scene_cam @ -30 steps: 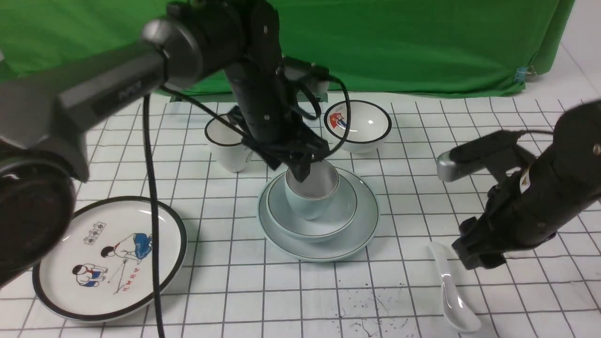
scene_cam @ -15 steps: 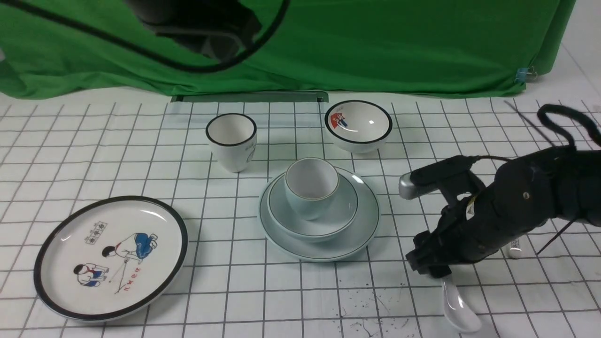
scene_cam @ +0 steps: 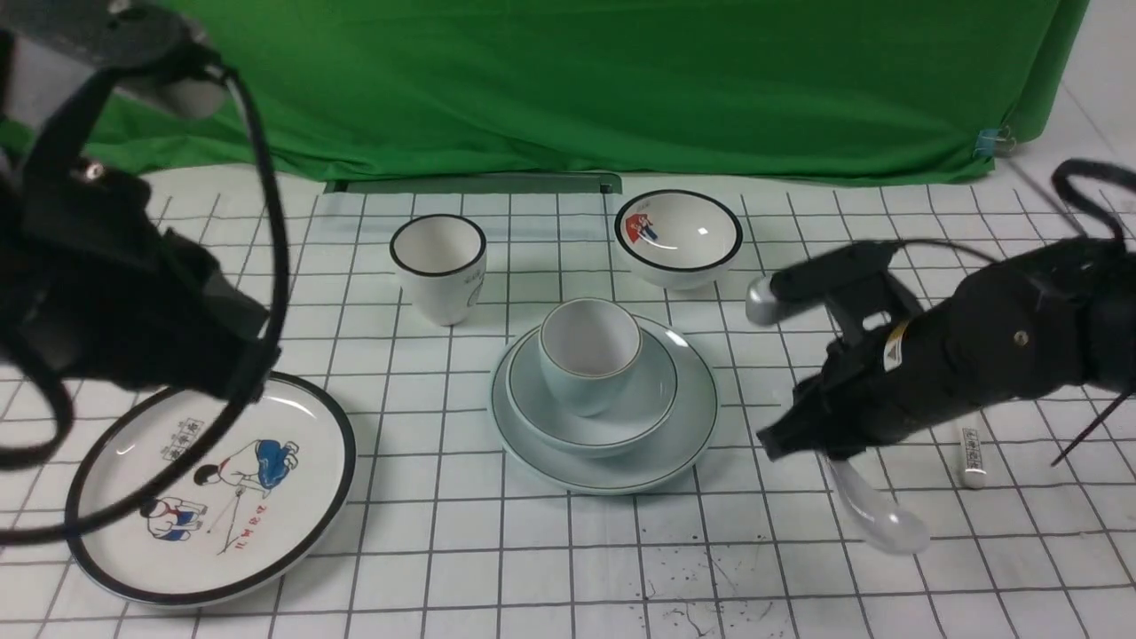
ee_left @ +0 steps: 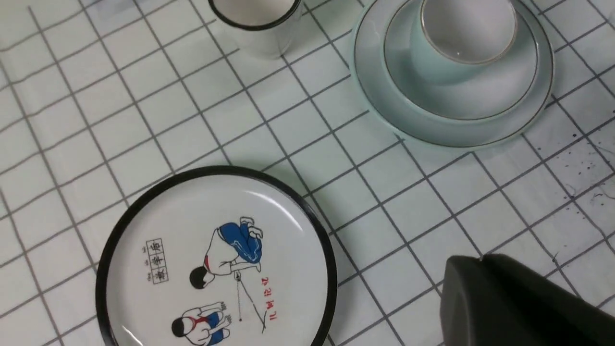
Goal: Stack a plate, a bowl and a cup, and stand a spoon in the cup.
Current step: Use the right arm to grab a blue soup spoon, then use the right arm to put the blue soup spoon into the blue teacup in the middle
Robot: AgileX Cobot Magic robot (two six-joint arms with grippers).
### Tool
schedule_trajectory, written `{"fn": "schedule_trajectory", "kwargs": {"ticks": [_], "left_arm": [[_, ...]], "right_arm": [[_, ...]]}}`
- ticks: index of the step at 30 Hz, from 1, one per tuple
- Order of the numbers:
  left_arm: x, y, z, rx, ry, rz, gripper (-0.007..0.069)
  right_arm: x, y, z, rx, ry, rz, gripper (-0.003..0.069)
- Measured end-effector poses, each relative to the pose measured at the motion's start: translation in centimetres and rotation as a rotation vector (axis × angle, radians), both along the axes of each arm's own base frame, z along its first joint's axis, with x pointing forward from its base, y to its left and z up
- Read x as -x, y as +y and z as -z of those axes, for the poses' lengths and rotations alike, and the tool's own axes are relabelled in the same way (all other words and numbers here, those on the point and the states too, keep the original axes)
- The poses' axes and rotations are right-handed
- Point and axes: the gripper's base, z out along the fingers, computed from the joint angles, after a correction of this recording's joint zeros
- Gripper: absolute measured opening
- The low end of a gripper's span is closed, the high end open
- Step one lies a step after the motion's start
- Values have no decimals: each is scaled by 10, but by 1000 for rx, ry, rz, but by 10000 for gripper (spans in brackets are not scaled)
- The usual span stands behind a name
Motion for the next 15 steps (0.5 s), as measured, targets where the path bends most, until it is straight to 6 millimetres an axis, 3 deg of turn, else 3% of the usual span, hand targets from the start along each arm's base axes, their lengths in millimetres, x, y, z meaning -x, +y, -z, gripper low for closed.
{"fn": "schedule_trajectory", "kwargs": {"ticks": [4, 7, 11, 15], "left_arm": [[20, 10, 9, 76, -108, -30, -36], [33, 15, 23, 154, -181, -54, -36], [50, 21, 41, 220, -226, -65, -36], [64, 26, 56, 242, -216, -69, -36]], "right_arm": [[1, 22, -58, -149, -310, -70, 169], [3, 44, -81, -274, -514, -115, 169], [2, 75, -85, -421, -695, -158, 169], [-5, 95, -69, -488, -783, -179, 169]]}}
